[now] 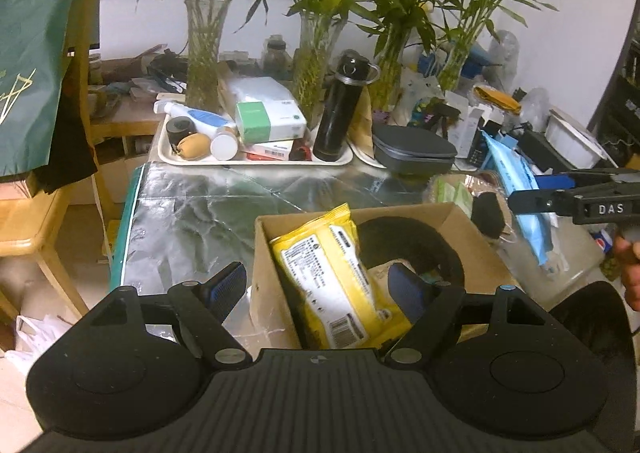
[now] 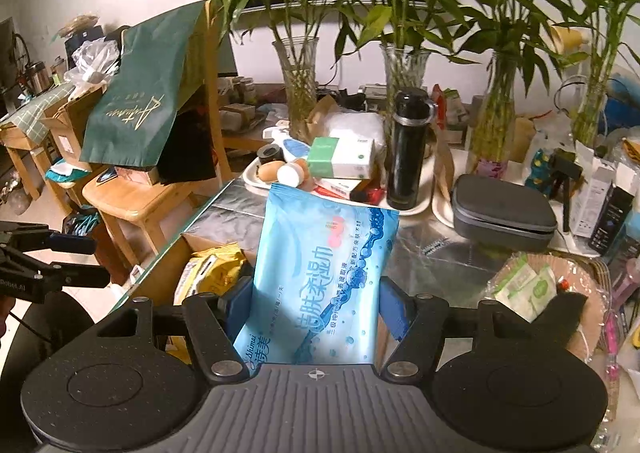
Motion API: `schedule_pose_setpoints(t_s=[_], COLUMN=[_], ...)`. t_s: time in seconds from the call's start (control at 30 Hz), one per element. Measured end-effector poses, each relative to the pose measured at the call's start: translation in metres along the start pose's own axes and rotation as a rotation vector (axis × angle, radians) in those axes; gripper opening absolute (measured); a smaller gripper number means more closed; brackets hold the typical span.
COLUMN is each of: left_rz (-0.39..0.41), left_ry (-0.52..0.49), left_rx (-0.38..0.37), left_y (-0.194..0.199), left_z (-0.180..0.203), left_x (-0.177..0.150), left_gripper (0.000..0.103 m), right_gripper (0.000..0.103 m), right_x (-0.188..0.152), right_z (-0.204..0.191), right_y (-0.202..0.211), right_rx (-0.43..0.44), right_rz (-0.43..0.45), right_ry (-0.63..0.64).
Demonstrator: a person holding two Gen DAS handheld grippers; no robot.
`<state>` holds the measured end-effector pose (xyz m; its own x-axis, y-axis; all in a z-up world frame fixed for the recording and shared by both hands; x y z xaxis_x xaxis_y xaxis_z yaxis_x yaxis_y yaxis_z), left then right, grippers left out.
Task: Organize soft objects
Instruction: 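Carry both packets over the cardboard box and open both tools to drop them, then move both tools away from the box back over the table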
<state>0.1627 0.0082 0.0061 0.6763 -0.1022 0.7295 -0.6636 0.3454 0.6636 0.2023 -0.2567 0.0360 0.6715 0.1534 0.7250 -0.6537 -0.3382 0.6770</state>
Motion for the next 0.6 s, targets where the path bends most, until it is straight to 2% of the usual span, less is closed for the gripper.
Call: schedule_pose_setpoints(t_s=[0.17,0.43,0.6], left_rz=[0.013,0.035,0.041], left_ry=[-0.019,-0.056,-0.05], left_rx=[0.002,-0.012,-0.013], left_y=[0.003,0.005,0.005], left_z=[-0.003,-0.005,-0.006], left_x=[-0.012,-0.025,-0.026], left_gripper=[0.078,0.077,0.077], right_gripper=[0.079,0.095,0.098], right_x=[-0.008,-0.015,-0.019], right_z=[-0.004,-0.002,0.006], right_y=[-0.021,-0.024,-0.024], right_rx=[0.011,0.005,-0.017], right_rz=[-0.056,-0.045,-0.036], right_ry=[0.001,-0.028,-0.039])
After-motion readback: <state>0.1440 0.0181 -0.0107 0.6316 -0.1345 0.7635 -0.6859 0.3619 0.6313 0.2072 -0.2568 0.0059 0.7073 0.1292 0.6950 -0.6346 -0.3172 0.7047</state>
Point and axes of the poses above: each gripper's, at about its wrist camera, not at the fingertips, and y roughly against the way its jaws point, z to its right, x to its top, the point moved 3 cm from there along -y, roughly the way its jaws point, and after that the axes turned 3 degrees about -y, right-handed, at the moved point
